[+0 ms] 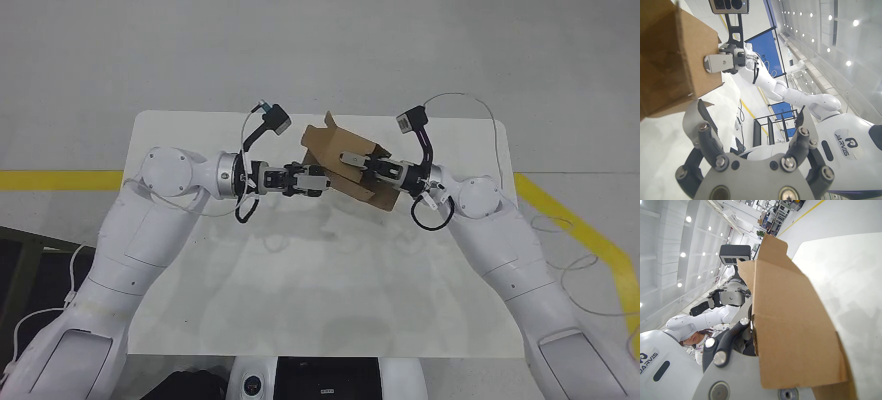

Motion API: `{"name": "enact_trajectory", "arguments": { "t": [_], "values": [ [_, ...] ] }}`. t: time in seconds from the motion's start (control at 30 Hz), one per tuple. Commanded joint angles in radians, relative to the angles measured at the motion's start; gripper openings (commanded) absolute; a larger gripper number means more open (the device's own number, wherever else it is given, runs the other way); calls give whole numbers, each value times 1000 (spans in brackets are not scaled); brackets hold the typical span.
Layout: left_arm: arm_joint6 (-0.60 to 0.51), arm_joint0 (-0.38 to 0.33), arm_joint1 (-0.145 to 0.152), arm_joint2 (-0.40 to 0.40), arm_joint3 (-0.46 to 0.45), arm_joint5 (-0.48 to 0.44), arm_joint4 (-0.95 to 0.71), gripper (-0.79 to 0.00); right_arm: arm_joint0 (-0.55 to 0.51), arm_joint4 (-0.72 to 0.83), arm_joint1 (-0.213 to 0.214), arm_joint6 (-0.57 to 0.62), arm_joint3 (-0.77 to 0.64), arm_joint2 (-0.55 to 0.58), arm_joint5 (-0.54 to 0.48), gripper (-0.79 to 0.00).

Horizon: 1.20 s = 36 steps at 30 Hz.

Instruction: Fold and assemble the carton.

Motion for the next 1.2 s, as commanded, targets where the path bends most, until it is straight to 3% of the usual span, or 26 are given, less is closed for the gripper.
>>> {"name": "enact_trajectory", "arguments": {
  "t": [0.0,0.23,0.73,0.87,1.17],
  "values": [
    [-2,4,1,-3,-5,1,1,0,-1,1,-1,0,1,3,1,-785],
    [-8,17,4,-14,-12,4,-2,0,1,25,-2,25,22,22,4,-785],
    [4,37,34,-128,48,-20,66,0,23,104,22,339,60,78,77,-785],
    [5,41,37,-124,55,-34,95,0,27,112,30,406,37,87,109,-785],
    [27,34,28,-71,85,-16,118,0,6,140,47,430,-36,119,133,-785]
  ]
}}
